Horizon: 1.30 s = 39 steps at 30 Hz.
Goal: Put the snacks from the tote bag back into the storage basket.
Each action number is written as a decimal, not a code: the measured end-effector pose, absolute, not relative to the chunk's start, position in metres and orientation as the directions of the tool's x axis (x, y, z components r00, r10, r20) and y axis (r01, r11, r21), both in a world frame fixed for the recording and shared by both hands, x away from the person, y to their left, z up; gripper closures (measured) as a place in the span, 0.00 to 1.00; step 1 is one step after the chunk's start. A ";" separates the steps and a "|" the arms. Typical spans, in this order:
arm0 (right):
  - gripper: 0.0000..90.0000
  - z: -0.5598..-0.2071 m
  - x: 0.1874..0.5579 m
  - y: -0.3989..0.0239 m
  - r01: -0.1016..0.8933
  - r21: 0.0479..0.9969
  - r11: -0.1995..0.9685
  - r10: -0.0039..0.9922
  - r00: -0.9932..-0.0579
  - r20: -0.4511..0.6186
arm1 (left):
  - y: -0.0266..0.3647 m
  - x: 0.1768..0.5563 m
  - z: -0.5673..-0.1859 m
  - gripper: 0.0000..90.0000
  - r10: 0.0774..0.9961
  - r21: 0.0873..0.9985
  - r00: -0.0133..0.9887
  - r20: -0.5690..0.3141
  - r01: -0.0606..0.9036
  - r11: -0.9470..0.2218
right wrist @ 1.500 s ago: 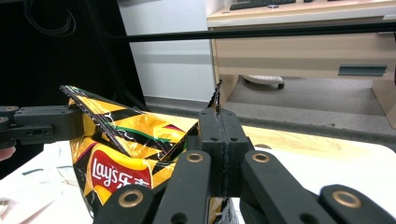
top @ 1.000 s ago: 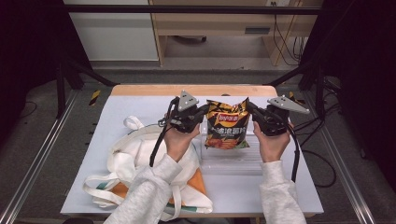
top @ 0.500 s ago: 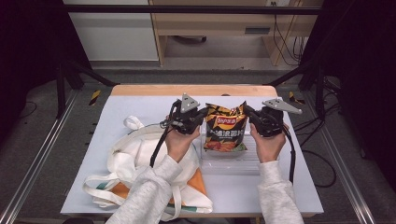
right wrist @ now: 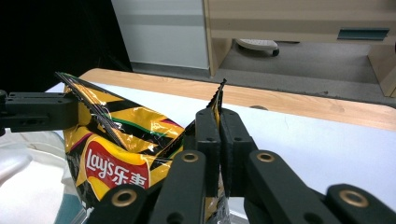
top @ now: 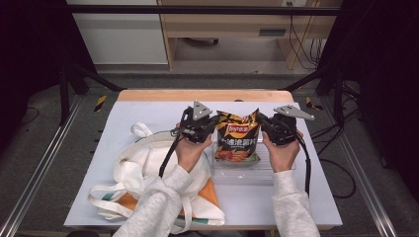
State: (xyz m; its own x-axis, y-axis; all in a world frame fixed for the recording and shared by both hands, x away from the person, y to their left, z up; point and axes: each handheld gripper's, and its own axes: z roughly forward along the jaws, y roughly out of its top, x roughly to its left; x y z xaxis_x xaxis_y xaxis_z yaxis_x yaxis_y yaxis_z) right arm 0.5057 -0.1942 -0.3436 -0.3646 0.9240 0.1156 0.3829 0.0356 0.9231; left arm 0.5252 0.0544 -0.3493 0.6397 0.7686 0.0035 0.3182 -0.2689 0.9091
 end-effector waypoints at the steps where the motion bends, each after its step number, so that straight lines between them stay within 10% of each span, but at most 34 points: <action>1: 0.97 -0.344 0.506 -0.194 0.386 0.922 0.034 0.925 -0.362 0.117 | 0.054 0.525 -0.349 1.00 0.769 0.909 0.640 0.004 0.318 -0.269; 39: 0.36 -0.330 0.481 -0.197 0.274 0.961 0.035 0.923 -0.377 0.074 | 0.098 0.500 -0.343 0.57 0.725 0.927 0.688 0.033 0.250 -0.280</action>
State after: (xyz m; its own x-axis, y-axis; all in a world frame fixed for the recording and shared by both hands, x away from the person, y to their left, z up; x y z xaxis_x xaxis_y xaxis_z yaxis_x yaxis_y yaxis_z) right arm 0.4808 -0.1970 -0.3298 -0.3774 0.9231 0.0740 0.2735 0.0348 0.9612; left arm 0.5003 0.0976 -0.3434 0.6881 0.7249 0.0332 0.2505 -0.2803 0.9267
